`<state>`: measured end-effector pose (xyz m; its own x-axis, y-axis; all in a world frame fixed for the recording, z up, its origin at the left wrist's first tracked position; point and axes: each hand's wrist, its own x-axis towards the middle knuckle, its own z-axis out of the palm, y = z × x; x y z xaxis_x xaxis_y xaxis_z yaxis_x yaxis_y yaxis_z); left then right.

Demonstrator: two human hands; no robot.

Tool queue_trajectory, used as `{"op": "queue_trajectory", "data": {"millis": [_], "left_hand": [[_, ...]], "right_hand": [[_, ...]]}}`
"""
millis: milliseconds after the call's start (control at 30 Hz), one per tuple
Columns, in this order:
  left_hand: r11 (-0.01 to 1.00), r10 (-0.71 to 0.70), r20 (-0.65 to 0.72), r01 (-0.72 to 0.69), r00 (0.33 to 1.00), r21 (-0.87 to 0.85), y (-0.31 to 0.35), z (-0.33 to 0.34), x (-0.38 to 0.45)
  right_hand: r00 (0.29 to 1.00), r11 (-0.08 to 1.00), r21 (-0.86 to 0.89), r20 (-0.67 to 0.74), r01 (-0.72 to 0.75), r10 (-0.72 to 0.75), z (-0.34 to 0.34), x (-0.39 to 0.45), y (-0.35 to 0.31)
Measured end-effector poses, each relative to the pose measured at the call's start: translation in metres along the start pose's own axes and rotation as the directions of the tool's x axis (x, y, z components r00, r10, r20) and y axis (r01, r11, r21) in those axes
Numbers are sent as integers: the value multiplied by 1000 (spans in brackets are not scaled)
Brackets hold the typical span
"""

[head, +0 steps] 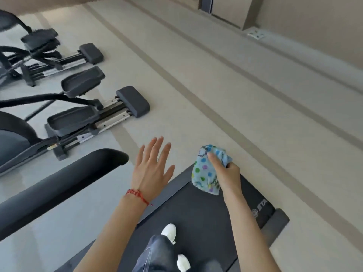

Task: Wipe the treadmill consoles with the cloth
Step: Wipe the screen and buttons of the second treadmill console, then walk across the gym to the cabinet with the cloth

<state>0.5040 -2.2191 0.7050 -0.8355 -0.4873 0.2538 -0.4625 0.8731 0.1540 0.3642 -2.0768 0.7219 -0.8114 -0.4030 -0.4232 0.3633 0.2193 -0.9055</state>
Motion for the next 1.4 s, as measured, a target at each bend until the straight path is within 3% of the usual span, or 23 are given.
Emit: {"op": "queue_trajectory", "data": {"millis": [267,600,1067,1400], "left_hand": [[934,354,69,-349,933,-76,30,50,93],[813,571,86,-547,817,-198,119,99,176],[781,616,92,-593,782,-196,294,164,299],[781,615,80,-593,784,-197,351,213,406]], "right_hand": [[949,988,151,-310,-14,61,-57,28,-6],[838,956,293,-516,-19,175,-135,61,-6],[806,944,328,-564,20,179,-310,181,-60],[822,936,350,-542,34,173,-369,290,-100]]}}
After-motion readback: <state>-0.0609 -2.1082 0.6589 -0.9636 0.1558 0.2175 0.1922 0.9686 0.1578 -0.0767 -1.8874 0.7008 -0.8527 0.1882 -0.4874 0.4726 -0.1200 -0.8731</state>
